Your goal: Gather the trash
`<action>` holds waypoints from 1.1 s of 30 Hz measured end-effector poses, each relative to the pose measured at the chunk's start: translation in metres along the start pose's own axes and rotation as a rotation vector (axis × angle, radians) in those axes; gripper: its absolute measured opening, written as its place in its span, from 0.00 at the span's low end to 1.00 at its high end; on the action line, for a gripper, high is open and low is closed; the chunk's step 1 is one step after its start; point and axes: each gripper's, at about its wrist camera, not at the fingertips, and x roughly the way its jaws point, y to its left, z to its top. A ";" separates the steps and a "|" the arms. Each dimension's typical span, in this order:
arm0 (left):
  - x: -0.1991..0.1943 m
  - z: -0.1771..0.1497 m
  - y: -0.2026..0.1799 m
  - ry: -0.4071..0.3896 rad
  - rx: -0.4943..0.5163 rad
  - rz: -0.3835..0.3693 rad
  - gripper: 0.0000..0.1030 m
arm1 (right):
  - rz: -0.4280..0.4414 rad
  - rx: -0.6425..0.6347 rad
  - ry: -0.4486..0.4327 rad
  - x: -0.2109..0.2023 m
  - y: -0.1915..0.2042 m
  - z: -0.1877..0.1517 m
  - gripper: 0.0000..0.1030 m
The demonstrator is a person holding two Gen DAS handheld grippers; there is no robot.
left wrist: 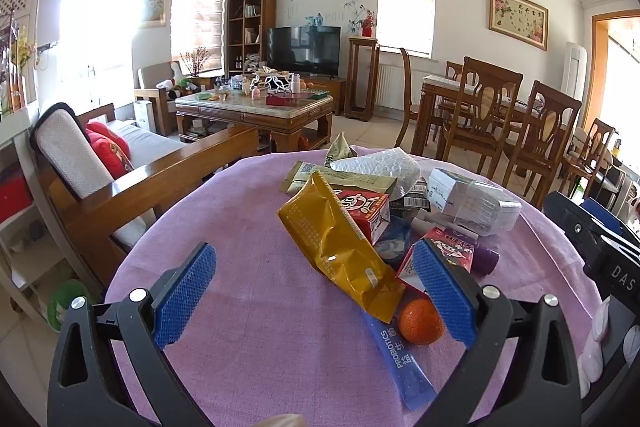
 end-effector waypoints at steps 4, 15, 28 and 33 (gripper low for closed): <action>0.000 0.000 0.000 0.002 -0.005 -0.001 0.95 | 0.001 0.002 0.001 0.001 0.001 -0.001 0.96; 0.000 0.000 0.000 0.003 -0.006 -0.002 0.95 | 0.002 0.005 0.000 0.000 0.000 0.000 0.96; 0.001 0.000 0.000 0.003 -0.004 -0.001 0.95 | 0.004 0.008 -0.001 -0.001 -0.002 0.000 0.96; 0.001 0.000 0.000 0.003 -0.004 -0.001 0.95 | 0.004 0.009 -0.001 -0.001 -0.002 0.000 0.96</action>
